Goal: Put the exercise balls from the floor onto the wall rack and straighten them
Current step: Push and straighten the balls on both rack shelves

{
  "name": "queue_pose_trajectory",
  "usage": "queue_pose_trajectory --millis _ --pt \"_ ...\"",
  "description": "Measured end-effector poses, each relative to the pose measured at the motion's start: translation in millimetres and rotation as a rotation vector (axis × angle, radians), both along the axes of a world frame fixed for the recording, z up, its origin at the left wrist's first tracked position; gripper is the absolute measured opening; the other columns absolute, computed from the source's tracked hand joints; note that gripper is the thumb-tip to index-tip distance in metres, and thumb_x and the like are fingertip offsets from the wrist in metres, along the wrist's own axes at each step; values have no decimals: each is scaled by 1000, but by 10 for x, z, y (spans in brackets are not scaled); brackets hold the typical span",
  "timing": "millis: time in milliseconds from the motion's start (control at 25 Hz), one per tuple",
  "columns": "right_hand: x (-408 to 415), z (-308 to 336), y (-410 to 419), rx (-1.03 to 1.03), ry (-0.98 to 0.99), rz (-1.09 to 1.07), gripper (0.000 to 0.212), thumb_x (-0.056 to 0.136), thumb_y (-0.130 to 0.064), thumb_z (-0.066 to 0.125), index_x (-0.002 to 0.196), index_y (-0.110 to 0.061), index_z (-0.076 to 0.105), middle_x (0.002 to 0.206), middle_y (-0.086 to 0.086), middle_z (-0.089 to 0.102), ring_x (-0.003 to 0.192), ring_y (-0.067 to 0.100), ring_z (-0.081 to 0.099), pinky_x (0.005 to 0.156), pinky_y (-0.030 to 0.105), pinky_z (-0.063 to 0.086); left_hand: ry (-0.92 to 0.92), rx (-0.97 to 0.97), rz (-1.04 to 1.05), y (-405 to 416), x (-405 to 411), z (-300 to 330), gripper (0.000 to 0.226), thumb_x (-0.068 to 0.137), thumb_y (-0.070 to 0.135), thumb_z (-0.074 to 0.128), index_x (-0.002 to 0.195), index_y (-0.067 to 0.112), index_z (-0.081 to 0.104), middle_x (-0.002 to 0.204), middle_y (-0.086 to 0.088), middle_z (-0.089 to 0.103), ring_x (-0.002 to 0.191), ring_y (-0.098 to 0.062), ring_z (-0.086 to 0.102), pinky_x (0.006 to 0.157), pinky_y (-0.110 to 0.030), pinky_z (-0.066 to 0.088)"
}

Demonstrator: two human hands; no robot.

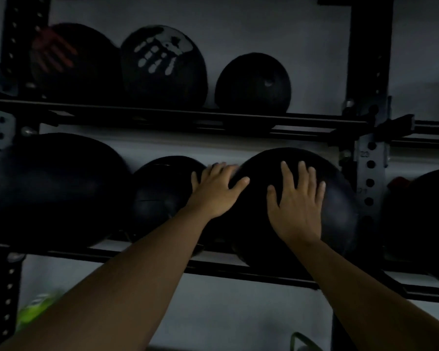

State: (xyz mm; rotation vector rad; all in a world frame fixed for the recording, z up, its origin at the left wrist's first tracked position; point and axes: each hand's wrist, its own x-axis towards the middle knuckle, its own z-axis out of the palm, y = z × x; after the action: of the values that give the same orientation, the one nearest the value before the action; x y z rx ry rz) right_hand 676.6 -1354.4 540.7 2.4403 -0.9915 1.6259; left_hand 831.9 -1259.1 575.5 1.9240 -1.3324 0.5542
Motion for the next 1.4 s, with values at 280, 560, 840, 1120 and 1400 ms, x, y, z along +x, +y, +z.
queue_pose_trajectory --millis 280,560,840,1120,1400 --pt "1476 33 965 242 15 201 68 105 -56 38 166 -27 26 172 19 24 160 40 16 130 57 14 140 -164 190 831 1775 115 74 99 67 37 157 22 36 165 -10 34 151 -35 33 122 -50 28" --pt "2296 -140 1069 391 -39 46 94 90 -87 16 167 -38 -6 177 22 -6 161 49 -9 126 68 -6 386 -163 -188 729 2170 -19 77 94 78 36 156 33 39 163 -2 40 150 -28 39 118 -44 36" --pt "2071 427 411 202 262 147 77 98 -76 24 165 -40 16 168 20 28 155 48 24 126 58 19 364 -192 131 698 1887 -174 81 98 71 25 150 10 41 155 -16 45 140 -38 44 116 -53 36" --pt "2161 -12 752 -5 -9 107 71 103 -65 24 165 -30 29 172 17 30 161 38 21 133 52 10 183 -144 -75 878 1976 -243 78 93 78 36 161 47 14 176 3 8 161 -27 7 127 -56 16" --pt "2334 -103 770 -80 6 74 73 101 -66 18 166 -34 28 175 15 25 163 38 15 131 52 2 272 -200 -117 717 2091 -103 78 87 84 32 155 46 29 162 -4 37 148 -30 38 119 -53 37"
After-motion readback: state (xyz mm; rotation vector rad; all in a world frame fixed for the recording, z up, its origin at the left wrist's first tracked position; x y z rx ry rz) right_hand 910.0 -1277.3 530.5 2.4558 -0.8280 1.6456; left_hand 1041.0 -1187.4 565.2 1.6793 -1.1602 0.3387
